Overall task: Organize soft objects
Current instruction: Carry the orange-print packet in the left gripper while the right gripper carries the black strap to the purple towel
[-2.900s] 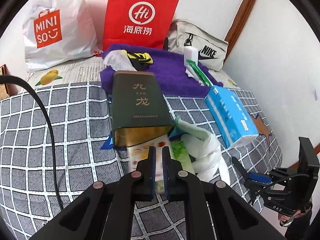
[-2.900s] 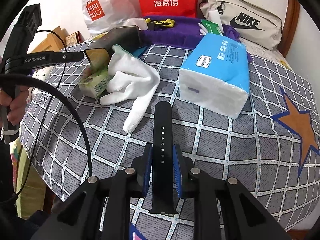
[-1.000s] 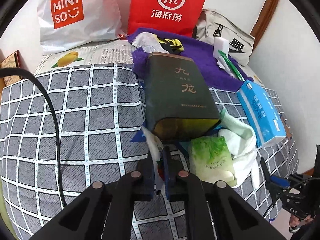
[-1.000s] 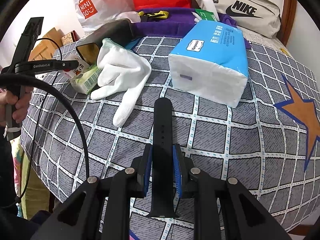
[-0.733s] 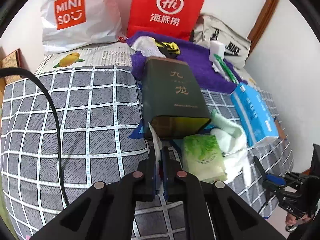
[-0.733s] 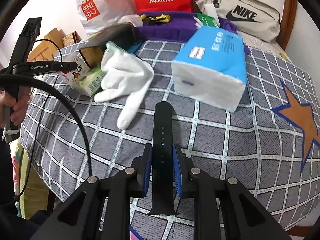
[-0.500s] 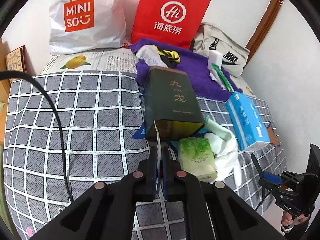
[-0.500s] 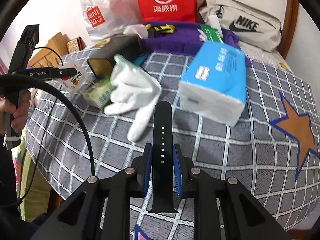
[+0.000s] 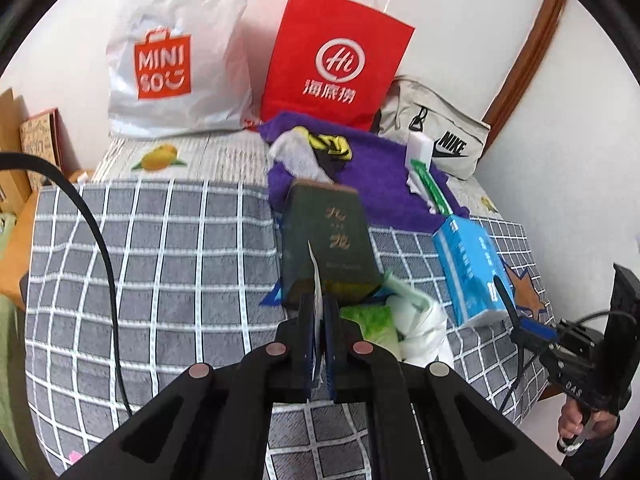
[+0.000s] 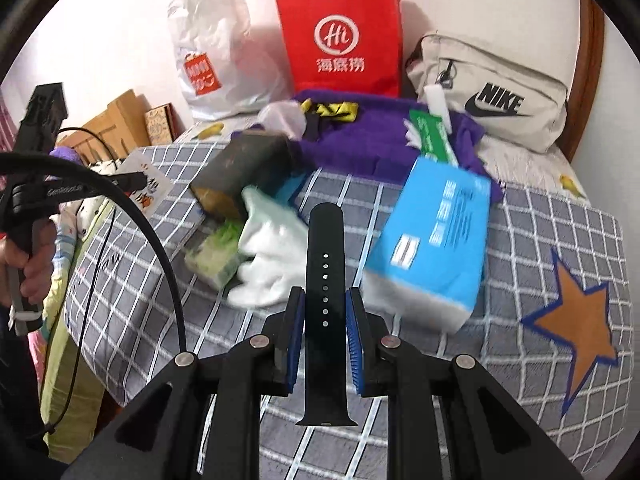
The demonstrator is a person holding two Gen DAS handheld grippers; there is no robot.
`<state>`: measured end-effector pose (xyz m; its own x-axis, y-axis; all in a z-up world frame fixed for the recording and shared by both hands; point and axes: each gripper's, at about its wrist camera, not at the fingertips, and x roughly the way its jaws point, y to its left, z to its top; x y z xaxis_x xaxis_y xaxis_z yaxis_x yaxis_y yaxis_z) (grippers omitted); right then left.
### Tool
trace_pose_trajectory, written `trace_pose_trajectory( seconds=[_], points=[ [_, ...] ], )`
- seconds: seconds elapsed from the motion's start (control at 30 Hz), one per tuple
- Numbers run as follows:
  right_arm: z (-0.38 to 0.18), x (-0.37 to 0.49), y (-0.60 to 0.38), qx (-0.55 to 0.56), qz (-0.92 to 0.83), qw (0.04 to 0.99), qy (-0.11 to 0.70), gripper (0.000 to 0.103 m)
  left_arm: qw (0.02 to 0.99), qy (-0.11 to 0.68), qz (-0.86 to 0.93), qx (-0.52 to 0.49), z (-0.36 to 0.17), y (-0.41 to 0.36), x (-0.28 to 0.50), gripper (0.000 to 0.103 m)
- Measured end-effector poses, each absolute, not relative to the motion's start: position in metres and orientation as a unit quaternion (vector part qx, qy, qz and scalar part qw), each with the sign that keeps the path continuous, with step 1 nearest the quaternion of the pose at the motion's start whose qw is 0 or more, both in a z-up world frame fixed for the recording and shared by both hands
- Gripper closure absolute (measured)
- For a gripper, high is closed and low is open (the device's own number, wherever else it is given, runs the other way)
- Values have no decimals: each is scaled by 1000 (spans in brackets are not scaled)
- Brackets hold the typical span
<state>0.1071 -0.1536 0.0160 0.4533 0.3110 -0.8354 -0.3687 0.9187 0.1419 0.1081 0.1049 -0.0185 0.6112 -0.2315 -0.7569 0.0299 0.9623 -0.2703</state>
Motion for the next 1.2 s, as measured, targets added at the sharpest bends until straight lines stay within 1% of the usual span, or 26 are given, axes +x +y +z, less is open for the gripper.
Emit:
trace_pose_trajectory(
  seconds=[0.53,0.9,1.2],
  points=[
    [42,193,-145,-31,189,865,463,82,898,418,-80,-111,8,103,170,98],
    [36,243,-134,-22,190,865,464,82,895,423,-86,-113,8,110,216,98],
    [17,298,-135,-15,179,859,479,82,889,433,-101,-106,-1,102,258,98]
  ],
)
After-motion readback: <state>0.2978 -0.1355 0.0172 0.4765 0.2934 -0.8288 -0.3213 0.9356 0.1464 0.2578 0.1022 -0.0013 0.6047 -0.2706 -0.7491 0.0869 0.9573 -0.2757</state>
